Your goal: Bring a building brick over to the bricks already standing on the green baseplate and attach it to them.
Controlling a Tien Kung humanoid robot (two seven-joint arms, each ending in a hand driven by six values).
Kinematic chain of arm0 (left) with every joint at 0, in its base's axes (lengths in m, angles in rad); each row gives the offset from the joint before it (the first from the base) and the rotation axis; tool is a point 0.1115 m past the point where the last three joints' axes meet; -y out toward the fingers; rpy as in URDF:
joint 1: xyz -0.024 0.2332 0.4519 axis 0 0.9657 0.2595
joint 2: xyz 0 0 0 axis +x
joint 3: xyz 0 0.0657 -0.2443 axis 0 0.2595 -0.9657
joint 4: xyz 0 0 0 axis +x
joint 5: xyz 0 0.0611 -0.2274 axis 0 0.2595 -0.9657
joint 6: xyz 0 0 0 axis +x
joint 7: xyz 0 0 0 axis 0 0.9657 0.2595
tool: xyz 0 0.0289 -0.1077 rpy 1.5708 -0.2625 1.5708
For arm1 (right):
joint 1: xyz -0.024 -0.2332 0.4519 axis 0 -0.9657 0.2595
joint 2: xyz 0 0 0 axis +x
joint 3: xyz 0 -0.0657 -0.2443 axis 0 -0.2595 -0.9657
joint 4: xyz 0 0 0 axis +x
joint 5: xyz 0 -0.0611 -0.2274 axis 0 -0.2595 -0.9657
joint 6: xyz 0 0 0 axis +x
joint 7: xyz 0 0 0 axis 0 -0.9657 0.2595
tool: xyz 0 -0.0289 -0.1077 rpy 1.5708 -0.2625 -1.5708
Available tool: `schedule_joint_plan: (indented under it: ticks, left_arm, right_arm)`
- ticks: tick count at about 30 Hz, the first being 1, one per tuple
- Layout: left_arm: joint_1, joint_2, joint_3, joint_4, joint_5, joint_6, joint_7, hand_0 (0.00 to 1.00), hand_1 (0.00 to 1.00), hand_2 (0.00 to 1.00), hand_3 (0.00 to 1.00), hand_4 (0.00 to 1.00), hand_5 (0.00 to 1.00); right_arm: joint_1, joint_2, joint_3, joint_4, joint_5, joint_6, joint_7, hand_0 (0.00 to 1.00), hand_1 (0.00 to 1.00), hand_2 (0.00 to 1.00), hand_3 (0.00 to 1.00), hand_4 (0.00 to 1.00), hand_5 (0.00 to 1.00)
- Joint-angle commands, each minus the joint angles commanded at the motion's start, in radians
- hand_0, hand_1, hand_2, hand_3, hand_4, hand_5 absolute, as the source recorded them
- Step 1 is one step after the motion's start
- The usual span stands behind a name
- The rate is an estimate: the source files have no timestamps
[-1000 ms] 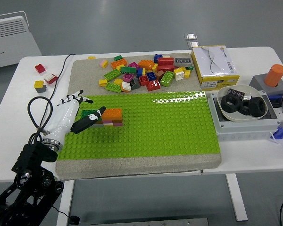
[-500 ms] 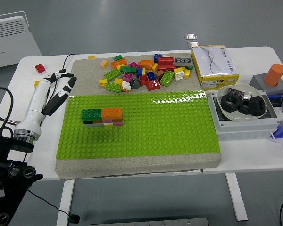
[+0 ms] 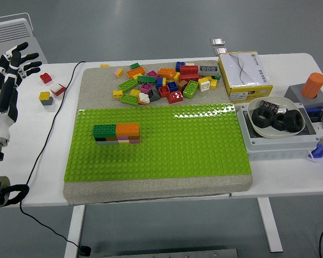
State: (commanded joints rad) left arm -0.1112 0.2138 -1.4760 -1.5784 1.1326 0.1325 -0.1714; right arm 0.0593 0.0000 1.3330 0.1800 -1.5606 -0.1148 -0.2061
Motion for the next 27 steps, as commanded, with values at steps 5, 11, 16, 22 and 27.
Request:
schedule_joint_plan:
  ticks: [5,11,16,22,27]
  left_arm:
    - [0.011,0.005,0.028,0.013,-0.156,-0.001,0.001,0.665,0.599,0.615,0.766,0.895,0.847]
    - [0.014,-0.003,0.062,0.025,-0.268,-0.002,-0.01,0.653,0.466,0.517,0.754,0.907,0.823]
    - [0.02,-0.015,0.057,0.035,-0.324,0.044,-0.082,0.624,0.32,0.386,0.79,0.918,0.781]
    - [0.023,-0.009,0.006,0.04,-0.34,0.063,-0.121,0.601,0.288,0.327,0.763,0.929,0.734]
    - [0.011,-0.016,-0.04,0.048,-0.321,0.081,-0.138,0.62,0.267,0.301,0.752,0.937,0.727]
  right_arm:
    - [0.009,0.0,-0.026,0.0,-0.012,0.005,0.006,0.706,0.668,0.741,0.775,0.861,0.998]
    - [0.018,0.0,0.082,0.0,-0.123,0.023,0.001,0.705,0.671,0.736,0.768,0.868,0.998]
    - [0.03,-0.002,0.193,0.0,-0.228,0.035,-0.002,0.704,0.673,0.744,0.768,0.864,0.998]
    - [0.037,-0.017,0.322,0.0,-0.334,0.042,-0.004,0.704,0.675,0.745,0.769,0.863,0.998]
    - [0.033,-0.026,0.334,0.0,-0.328,0.037,-0.015,0.705,0.672,0.745,0.77,0.858,0.998]
